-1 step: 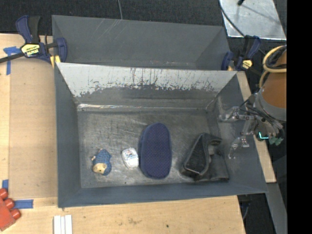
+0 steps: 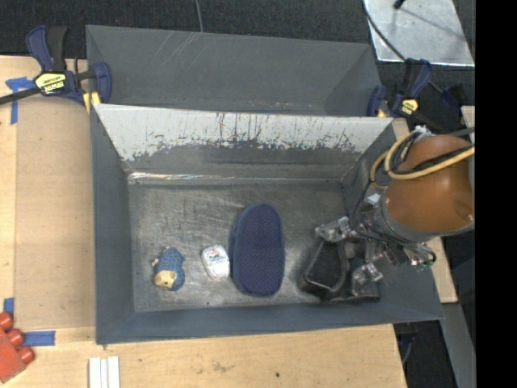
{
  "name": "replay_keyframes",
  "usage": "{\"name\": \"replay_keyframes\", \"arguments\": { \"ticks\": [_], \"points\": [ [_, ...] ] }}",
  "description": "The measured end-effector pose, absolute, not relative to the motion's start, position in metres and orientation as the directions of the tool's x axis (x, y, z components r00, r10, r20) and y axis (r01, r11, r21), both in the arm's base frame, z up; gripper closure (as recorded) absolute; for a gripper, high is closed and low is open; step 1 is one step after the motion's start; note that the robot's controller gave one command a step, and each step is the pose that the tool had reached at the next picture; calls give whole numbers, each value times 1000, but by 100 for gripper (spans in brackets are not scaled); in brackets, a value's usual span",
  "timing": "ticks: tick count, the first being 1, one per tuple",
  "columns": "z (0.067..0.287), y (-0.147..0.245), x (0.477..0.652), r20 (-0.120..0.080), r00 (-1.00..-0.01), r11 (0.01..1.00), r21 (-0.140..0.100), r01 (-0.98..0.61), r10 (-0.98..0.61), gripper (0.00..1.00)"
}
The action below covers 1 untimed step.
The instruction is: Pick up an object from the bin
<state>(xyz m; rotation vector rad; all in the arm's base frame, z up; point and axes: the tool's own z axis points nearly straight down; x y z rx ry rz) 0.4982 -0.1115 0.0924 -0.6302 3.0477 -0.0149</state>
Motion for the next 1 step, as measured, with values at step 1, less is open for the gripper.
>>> {"name": "replay_keyframes", "arguments": {
  "ticks": [1],
  "points": [
    [93,-109,502,-43,-915,916,-21,-401,-402,100]
  ]
}}
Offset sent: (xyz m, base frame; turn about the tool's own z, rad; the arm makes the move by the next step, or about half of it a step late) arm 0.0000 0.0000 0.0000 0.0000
